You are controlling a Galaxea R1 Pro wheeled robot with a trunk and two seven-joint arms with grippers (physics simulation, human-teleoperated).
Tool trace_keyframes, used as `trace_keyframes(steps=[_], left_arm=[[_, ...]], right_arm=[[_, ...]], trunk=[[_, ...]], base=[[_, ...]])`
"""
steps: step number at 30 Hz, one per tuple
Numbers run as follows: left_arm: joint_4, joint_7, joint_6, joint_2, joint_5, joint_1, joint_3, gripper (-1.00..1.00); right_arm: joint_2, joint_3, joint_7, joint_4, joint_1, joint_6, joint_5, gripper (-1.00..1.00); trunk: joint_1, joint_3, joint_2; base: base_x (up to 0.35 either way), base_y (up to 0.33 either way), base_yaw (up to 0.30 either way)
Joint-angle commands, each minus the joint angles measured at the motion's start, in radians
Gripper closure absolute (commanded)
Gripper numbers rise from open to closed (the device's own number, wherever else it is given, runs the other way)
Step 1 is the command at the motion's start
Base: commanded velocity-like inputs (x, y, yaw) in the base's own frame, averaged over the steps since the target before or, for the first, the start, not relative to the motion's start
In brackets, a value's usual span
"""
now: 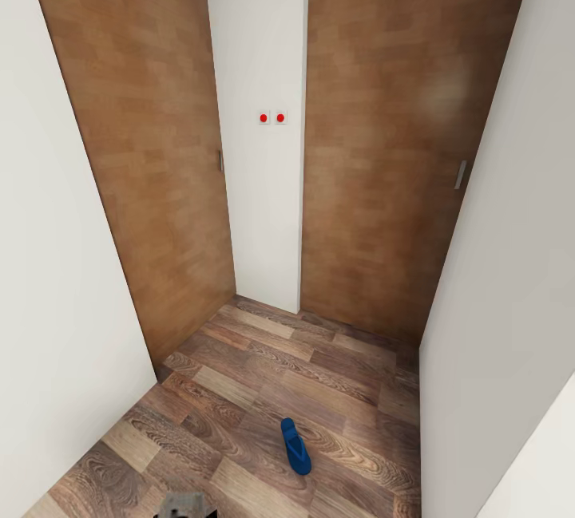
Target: In the bedroom, move the book from the bed onto either nightstand, and place the two sandals side by side next to the bed.
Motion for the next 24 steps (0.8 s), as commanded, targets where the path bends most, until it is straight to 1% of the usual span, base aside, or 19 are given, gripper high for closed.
trace_keyframes(steps=[1,3,5,7,12,15,17,19,24], left_arm=[[-0.047,-0.005,0.054,-0.001,0.035,-0.005,0.002,-1.00],[-0.089,-0.005,0.094,-0.001,0.055,-0.012,0.002,-1.00],[-0.159,-0.004,0.154,-0.001,0.080,-0.026,0.002,-1.00],[-0.188,-0.005,0.177,-0.003,0.090,-0.033,0.002,-1.00],[-0.209,-0.005,0.192,-0.007,0.112,-0.040,0.005,-1.00],[-0.211,-0.006,0.192,-0.007,0.117,-0.041,0.008,-1.00],[-0.205,-0.007,0.190,-0.006,0.119,-0.041,0.016,-1.00],[-0.193,-0.007,0.184,-0.006,0.120,-0.041,0.029,-1.00],[-0.186,-0.007,0.178,-0.006,0.120,-0.041,0.042,-1.00]], right_arm=[[0.000,-0.003,0.006,0.000,0.000,0.000,-0.005,-1.00],[0.000,-0.003,0.006,0.000,0.000,0.000,-0.005,-1.00],[0.000,-0.003,0.006,0.000,0.000,0.000,-0.005,-1.00],[-0.001,-0.003,0.006,0.000,0.000,0.000,-0.005,-1.00],[-0.001,-0.004,0.006,0.000,0.000,0.001,-0.005,-1.00],[-0.001,-0.003,0.006,0.000,0.000,0.001,-0.005,-1.00],[-0.001,-0.003,0.006,0.000,0.000,0.001,-0.005,-1.00],[-0.001,-0.003,0.006,0.000,0.000,0.001,-0.005,-1.00],[-0.001,-0.004,0.006,0.000,0.000,0.001,-0.005,-1.00]], trunk=[[0.000,-0.001,-0.001],[0.000,-0.001,-0.001],[0.000,-0.001,-0.001],[0.000,-0.001,-0.001],[0.000,-0.001,-0.001],[0.000,-0.001,-0.001],[0.000,-0.001,-0.001],[0.000,-0.001,-0.001],[0.000,-0.001,-0.001]], base=[[0.000,0.000,0.000],[0.000,0.000,0.000],[0.000,0.000,0.000],[0.000,0.000,0.000],[0.000,0.000,0.000],[0.000,0.000,0.000],[0.019,0.000,0.000],[0.163,0.000,0.000],[0.274,0.000,0.000]])
